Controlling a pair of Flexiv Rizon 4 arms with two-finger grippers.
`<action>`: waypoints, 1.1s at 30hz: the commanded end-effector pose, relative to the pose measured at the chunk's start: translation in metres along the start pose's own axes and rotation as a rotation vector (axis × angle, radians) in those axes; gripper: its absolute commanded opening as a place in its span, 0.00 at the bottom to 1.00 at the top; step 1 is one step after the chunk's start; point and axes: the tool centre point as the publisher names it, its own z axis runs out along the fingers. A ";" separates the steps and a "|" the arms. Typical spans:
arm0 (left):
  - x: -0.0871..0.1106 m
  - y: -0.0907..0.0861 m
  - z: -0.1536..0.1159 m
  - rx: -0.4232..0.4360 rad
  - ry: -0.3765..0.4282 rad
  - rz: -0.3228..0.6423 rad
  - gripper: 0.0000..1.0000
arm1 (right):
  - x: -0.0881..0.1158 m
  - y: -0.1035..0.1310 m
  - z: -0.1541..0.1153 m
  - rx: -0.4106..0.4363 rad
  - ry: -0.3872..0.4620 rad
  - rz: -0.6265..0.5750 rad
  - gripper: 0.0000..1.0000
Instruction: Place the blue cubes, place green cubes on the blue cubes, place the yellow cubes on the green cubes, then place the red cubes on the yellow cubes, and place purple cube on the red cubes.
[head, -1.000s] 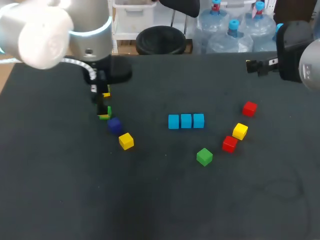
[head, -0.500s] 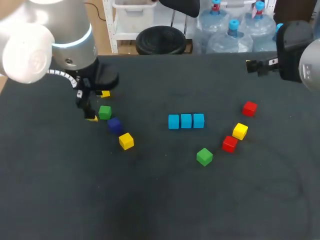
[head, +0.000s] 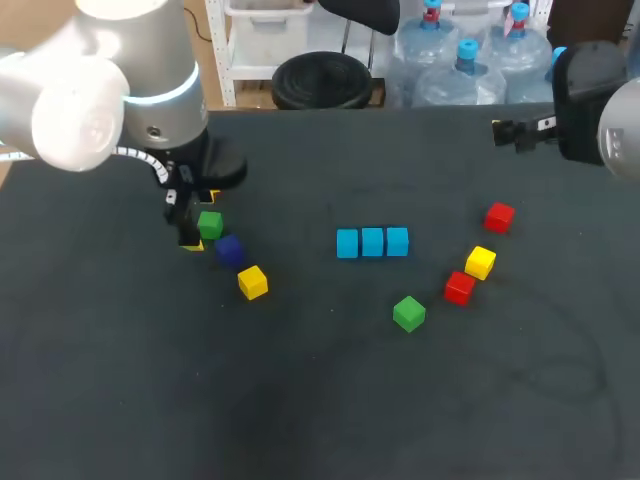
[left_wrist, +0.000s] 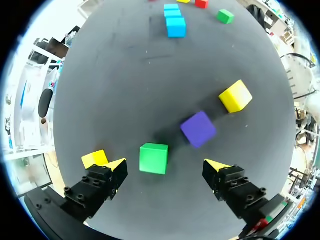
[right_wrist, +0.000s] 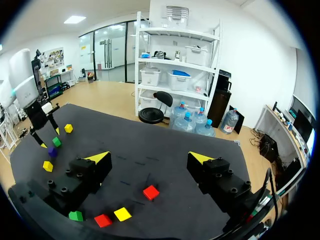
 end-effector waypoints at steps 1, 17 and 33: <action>-0.005 0.010 0.010 0.008 0.003 -0.002 1.00 | 0.002 0.000 0.002 -0.004 -0.010 0.001 1.00; -0.003 0.025 0.020 0.017 0.021 0.004 0.83 | 0.002 0.000 0.002 -0.004 -0.010 0.001 1.00; 0.000 0.019 0.002 0.080 0.064 -0.065 0.00 | 0.002 0.000 0.002 -0.004 -0.010 0.001 1.00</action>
